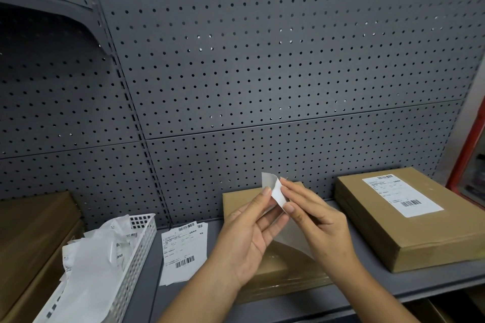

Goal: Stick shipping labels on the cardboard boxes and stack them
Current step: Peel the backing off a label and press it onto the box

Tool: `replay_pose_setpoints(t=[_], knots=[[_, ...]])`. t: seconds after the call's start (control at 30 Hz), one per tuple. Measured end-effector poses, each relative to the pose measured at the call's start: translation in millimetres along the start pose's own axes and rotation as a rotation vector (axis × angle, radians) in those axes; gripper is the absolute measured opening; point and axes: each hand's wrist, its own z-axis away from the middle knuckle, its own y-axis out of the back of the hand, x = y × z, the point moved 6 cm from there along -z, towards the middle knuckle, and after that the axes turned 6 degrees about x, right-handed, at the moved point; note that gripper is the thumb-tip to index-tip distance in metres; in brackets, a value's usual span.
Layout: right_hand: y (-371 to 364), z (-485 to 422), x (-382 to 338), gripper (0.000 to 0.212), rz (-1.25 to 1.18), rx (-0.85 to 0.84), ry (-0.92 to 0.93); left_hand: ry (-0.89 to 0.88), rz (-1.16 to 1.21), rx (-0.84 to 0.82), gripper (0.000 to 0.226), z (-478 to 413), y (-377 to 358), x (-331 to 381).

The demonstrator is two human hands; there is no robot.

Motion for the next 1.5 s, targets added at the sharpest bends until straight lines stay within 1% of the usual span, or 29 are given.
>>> replay_pose_setpoints(t=[0.1, 0.33, 0.5, 0.7, 0.83, 1.0, 1.13, 1.27, 1.37, 1.5], knots=[[0, 0, 0, 0.032, 0.001, -0.006, -0.001, 0.011, 0.006, -0.008, 0.021, 1, 0, -1], [4, 1, 2, 0.029, -0.003, -0.006, -0.017, 0.041, 0.014, -0.027, 0.024, 2, 1, -1], [1, 1, -11, 0.023, -0.017, -0.009, -0.063, -0.016, -0.047, -0.04, 0.024, 4, 0, -1], [-3, 0, -19, 0.018, -0.044, 0.104, -0.153, -0.114, -0.121, -0.023, 0.024, 9, -3, 2], [-2, 1, -16, 0.016, -0.073, 0.145, -0.186, -0.137, -0.14, -0.017, 0.024, 11, -2, 2], [-1, 3, -15, 0.02, -0.116, 0.142, -0.188, -0.13, -0.08, -0.031, 0.026, 15, -4, 3], [1, 5, -12, 0.024, -0.051, 0.143, -0.174, -0.13, -0.095, -0.059, 0.025, 20, -8, 6], [1, 8, -16, 0.027, -0.023, 0.1, -0.131, -0.118, -0.096, -0.059, 0.024, 20, -6, 6], [2, 9, -17, 0.029, -0.072, 0.099, -0.13, -0.099, -0.076, -0.082, 0.028, 21, -6, 5], [2, 11, -18, 0.028, -0.126, 0.091, -0.145, -0.116, -0.09, -0.085, 0.026, 23, -7, 3]])
